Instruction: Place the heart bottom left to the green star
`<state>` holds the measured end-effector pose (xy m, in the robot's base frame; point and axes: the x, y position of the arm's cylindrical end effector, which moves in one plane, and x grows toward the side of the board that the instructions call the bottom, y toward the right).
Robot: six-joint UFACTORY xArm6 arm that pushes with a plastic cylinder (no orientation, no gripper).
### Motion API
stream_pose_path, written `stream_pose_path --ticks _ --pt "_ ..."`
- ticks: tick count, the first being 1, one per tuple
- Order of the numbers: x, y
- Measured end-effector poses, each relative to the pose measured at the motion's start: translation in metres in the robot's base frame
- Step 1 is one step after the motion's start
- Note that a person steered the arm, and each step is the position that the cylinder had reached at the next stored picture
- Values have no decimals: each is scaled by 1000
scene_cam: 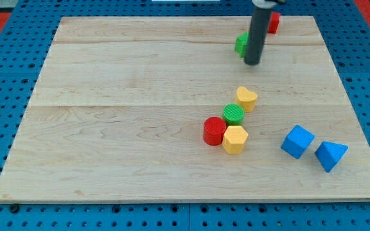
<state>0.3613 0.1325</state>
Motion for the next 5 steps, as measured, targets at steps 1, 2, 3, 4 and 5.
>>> stream_pose_path --ticks 1,2,3,4,5 --pt "68 20" --pt "87 -38" --pt "86 -114" --pt "82 -130" --pt "67 -147"
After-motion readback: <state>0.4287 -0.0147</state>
